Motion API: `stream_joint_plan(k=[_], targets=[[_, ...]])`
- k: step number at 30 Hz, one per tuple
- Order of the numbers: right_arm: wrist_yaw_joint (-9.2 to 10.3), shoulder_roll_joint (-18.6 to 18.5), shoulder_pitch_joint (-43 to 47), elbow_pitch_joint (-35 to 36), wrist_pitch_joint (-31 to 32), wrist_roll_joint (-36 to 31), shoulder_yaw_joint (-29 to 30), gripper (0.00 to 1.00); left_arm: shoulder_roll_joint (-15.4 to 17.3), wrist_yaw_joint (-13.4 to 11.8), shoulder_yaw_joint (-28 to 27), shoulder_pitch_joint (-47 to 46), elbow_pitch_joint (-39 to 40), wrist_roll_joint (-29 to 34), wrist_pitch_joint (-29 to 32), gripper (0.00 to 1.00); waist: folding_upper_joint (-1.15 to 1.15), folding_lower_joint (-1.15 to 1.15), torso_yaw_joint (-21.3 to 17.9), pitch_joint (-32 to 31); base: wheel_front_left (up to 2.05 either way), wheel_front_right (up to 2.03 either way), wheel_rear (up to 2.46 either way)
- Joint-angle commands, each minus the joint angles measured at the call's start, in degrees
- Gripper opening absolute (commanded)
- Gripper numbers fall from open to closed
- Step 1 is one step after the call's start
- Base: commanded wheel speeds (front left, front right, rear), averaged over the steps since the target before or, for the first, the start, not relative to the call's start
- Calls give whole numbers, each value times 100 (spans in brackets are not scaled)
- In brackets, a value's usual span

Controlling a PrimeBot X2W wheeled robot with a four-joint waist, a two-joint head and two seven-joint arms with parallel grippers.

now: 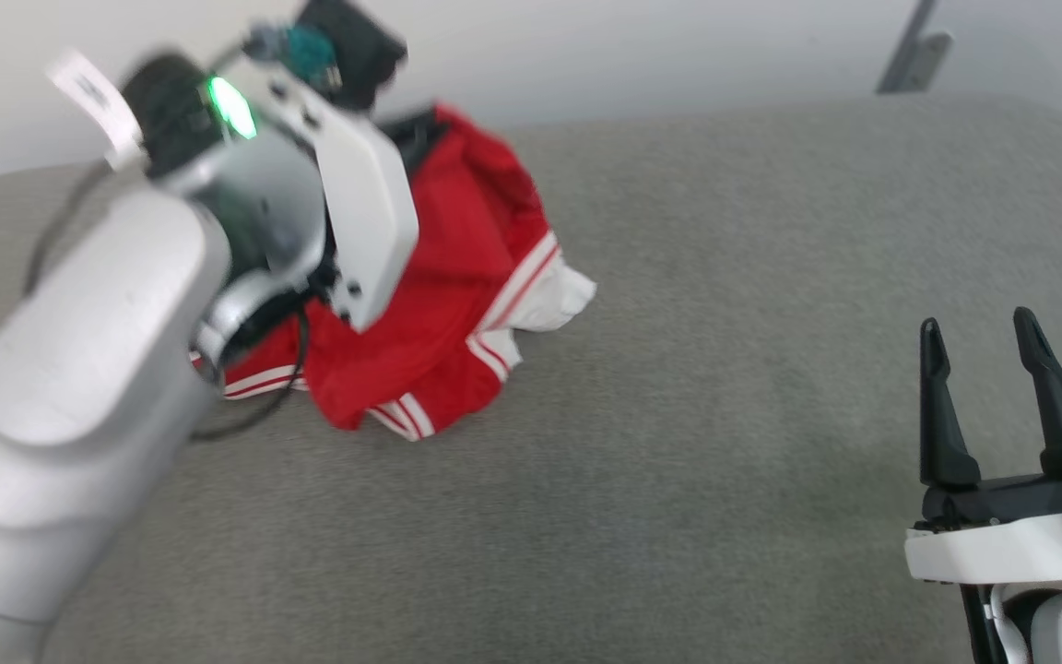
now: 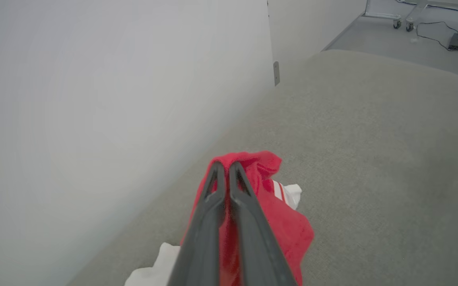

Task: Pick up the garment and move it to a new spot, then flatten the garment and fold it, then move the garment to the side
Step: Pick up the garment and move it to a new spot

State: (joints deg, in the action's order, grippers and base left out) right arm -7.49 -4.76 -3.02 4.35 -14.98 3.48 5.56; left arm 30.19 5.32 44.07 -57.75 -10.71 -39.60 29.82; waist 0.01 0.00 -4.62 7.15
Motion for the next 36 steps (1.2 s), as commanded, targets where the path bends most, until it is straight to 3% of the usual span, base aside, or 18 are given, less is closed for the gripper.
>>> stream_joint_plan(k=[1, 11, 24, 26, 28, 29, 36], targets=[[-1, 40, -76, 34, -27, -1, -22, 100, -7, -39, 21, 121, -28, -46, 28, 0, -1, 0, -187, 156, 0, 0, 0], [0, 124, -331, -97, -28, 127, -134, 100, -121, -31, 507, 1003, -1321, -139, 103, 0, -1, 0, -664, 560, 0, 0, 0], [-1, 179, -423, -166, -28, 135, -162, 100, -719, 161, 1251, 1350, -3212, -73, 137, 0, -1, 0, -890, 722, 0, 0, 0], [-1, 179, -417, -179, -28, 130, -174, 100, -794, 175, 1328, 1325, -3384, -52, 94, 12, -1, 0, -883, 701, 0, 0, 0], [0, 180, -401, -198, -28, 118, -170, 100, -874, 185, 1321, 1277, -3464, -140, -44, 62, -1, 0, -857, 647, 0, 0, 0], [-1, 178, -378, -201, -29, 110, -163, 100, -885, 194, 1333, 1225, -3493, -157, -83, 100, -1, 0, -838, 612, 0, 0, 0], [0, 96, -227, -254, -28, 117, -210, 100, -911, 219, 1241, 990, -3393, -386, -521, 100, -1, 0, -667, 338, 0, 0, 0]])
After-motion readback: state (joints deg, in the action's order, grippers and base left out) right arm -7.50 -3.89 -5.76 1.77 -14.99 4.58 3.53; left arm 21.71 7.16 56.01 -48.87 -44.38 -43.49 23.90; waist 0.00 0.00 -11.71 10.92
